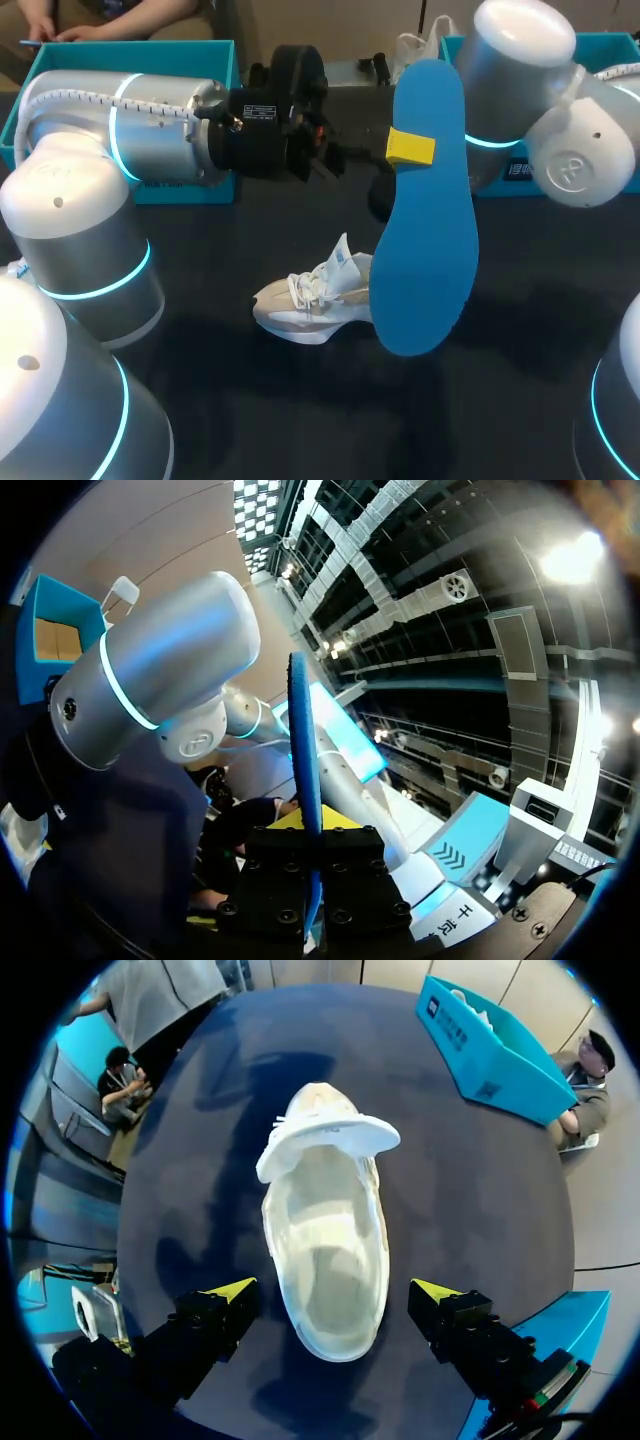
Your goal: Take the shoe out of the shoebox, open the shoe tongue, remove and reinsert the insole, then place the shoe into the shoebox
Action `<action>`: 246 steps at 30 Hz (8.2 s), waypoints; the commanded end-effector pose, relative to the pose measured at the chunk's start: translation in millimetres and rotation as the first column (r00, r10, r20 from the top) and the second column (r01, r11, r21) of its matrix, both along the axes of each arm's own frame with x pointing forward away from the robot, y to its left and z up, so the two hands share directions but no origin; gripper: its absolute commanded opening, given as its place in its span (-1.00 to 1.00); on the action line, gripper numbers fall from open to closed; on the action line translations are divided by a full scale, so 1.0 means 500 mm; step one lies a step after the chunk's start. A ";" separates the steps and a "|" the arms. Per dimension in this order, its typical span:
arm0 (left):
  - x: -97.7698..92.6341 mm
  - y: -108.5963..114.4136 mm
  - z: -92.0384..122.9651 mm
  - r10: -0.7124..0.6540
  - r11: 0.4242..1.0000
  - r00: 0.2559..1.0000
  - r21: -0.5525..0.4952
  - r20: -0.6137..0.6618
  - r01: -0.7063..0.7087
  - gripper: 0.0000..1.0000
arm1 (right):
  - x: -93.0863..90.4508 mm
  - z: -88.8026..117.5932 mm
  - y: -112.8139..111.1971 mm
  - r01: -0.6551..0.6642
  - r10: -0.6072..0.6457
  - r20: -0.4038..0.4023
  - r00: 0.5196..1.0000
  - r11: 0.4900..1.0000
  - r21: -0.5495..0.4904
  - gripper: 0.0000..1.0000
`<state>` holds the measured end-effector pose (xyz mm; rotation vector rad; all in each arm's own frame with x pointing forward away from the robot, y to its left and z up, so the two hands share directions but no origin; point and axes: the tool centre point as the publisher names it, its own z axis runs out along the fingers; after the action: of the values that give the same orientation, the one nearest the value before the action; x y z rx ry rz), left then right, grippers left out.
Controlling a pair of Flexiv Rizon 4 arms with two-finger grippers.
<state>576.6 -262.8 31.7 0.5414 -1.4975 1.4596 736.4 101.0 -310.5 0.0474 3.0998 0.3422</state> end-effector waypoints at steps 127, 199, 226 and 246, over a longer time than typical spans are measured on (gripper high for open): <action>-0.002 0.000 -0.001 0.002 1.000 1.000 0.002 0.000 -0.002 -1.00 | 0.033 -0.095 0.074 0.721 -0.613 -0.442 0.655 0.683 0.122 -1.00; -0.002 0.000 -0.001 0.002 1.000 1.000 0.002 0.000 -0.002 -1.00 | -0.051 -0.114 0.066 0.993 -0.843 -0.525 0.115 0.118 0.027 0.76; -0.002 0.000 -0.001 0.002 1.000 1.000 0.002 0.000 -0.002 -1.00 | -0.055 0.026 0.072 0.945 -0.547 -0.777 0.312 0.265 0.192 1.00; -0.002 0.000 -0.001 0.002 1.000 1.000 0.002 0.000 -0.002 -1.00 | -0.090 0.127 0.038 0.955 -0.435 -0.864 0.253 0.254 0.152 1.00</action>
<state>576.5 -262.7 31.7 0.5415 -1.4975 1.4597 701.7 136.0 -261.7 2.1296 2.6123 1.6476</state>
